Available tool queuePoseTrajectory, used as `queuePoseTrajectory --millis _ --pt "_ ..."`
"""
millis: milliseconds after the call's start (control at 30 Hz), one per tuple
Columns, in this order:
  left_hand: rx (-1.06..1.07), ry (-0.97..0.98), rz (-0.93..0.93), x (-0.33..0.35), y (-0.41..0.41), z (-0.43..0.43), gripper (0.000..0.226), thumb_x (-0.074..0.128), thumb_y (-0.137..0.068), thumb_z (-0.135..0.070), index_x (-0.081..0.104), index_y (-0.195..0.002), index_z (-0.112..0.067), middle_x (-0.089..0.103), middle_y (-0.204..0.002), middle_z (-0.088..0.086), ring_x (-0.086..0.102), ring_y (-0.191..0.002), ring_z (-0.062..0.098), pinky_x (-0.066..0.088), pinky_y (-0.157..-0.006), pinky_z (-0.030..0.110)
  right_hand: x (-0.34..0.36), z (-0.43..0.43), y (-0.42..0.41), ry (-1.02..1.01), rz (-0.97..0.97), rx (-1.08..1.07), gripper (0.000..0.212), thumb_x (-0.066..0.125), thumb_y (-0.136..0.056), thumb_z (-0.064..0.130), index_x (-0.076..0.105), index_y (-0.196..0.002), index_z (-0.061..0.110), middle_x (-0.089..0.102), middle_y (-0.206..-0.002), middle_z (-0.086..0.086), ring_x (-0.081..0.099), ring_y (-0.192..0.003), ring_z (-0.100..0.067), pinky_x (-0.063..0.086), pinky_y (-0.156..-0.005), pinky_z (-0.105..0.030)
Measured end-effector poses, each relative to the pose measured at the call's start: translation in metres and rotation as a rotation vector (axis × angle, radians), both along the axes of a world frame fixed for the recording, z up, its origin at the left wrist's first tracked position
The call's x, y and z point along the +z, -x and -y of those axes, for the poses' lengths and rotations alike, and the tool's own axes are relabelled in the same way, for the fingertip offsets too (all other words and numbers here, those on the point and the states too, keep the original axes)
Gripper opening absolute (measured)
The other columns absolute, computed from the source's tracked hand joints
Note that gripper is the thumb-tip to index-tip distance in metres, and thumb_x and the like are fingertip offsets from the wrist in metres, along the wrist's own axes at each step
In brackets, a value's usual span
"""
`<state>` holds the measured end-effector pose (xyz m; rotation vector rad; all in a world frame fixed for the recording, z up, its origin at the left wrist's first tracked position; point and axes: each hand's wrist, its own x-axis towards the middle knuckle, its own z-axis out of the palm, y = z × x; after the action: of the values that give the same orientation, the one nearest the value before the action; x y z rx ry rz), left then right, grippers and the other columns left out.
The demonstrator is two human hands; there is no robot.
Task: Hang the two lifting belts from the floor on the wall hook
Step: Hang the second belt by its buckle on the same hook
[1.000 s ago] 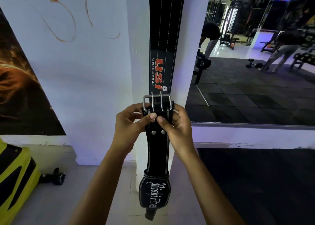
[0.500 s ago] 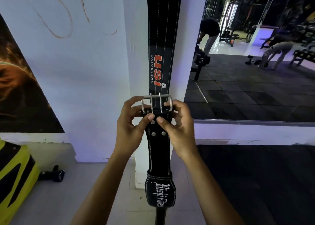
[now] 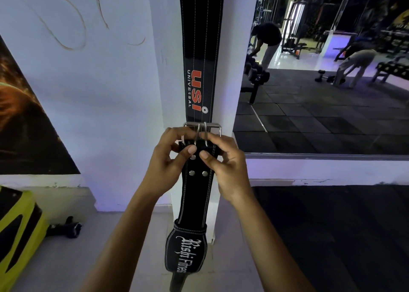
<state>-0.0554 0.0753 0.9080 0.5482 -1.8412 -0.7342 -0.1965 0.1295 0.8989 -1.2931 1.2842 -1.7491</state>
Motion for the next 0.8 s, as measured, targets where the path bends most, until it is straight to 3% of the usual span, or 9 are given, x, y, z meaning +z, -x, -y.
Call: queuePoseTrajectory --millis 100,167,267,400,567,700,800 --pt "0.024 0.028 0.009 0.002 0.003 -0.001 0.013 0.057 -0.092 -0.006 0.060 -0.098 -0.016 0.057 -0.095 -0.001 0.058 -0.088 0.022 0.044 -0.077 0.022 0.009 -0.002 -0.002 0.081 -0.063 -0.025 0.026 0.071 -0.081 -0.002 0.071 -0.090 0.023 0.058 -0.116 -0.013 0.059 -0.106 -0.004 0.048 -0.087 -0.014" --pt "0.007 -0.013 -0.033 0.002 0.004 -0.002 0.017 0.056 -0.093 -0.006 0.056 -0.108 -0.015 0.057 -0.097 0.000 0.059 -0.086 0.022 0.046 -0.075 0.028 0.011 0.000 -0.003 0.099 -0.082 -0.030 0.028 0.072 -0.080 -0.002 0.069 -0.083 0.026 0.056 -0.115 -0.011 0.058 -0.106 -0.004 0.046 -0.084 -0.009" --pt "0.001 -0.016 -0.001 0.004 0.002 -0.002 0.036 0.055 -0.094 -0.005 0.054 -0.129 -0.015 0.058 -0.102 0.007 0.061 -0.090 0.015 0.048 -0.078 0.020 0.008 0.002 -0.001 0.144 -0.118 -0.030 0.026 0.073 -0.078 0.005 0.069 -0.082 0.031 0.055 -0.112 -0.005 0.057 -0.111 -0.011 0.044 -0.093 -0.013" --pt "0.055 -0.019 0.043 0.004 0.000 -0.005 0.026 0.055 -0.094 -0.007 0.064 -0.116 -0.017 0.053 -0.097 0.003 0.056 -0.091 0.004 0.043 -0.084 0.012 0.002 0.005 0.000 0.180 -0.101 -0.026 0.025 0.073 -0.078 0.010 0.071 -0.087 0.033 0.059 -0.113 -0.006 0.058 -0.114 -0.014 0.045 -0.098 -0.019" --pt "0.092 0.015 -0.017 0.007 0.001 -0.006 0.021 0.058 -0.091 -0.004 0.067 -0.102 -0.020 0.058 -0.094 0.001 0.059 -0.089 0.015 0.046 -0.079 0.018 0.002 0.004 -0.004 0.227 -0.121 -0.054 0.026 0.072 -0.082 0.004 0.069 -0.091 0.028 0.060 -0.112 -0.010 0.057 -0.111 0.000 0.045 -0.097 -0.019" --pt "0.162 0.080 -0.111 0.007 0.008 -0.013 0.024 0.062 -0.089 0.002 0.064 -0.105 -0.015 0.062 -0.096 0.009 0.059 -0.085 0.003 0.046 -0.073 0.016 0.006 0.002 -0.001 0.253 -0.149 -0.058 0.039 0.070 -0.086 0.009 0.064 -0.121 0.024 0.059 -0.121 -0.009 0.057 -0.117 -0.012 0.048 -0.100 -0.028" --pt "0.103 -0.088 -0.249 0.010 0.009 -0.015 0.042 0.067 -0.087 -0.006 0.052 -0.121 -0.026 0.063 -0.091 -0.009 0.064 -0.080 0.015 0.054 -0.070 0.035 0.009 0.002 0.001 0.271 -0.163 -0.080 0.046 0.071 -0.086 0.009 0.056 -0.127 0.024 0.058 -0.122 -0.007 0.059 -0.113 -0.012 0.051 -0.094 -0.030"
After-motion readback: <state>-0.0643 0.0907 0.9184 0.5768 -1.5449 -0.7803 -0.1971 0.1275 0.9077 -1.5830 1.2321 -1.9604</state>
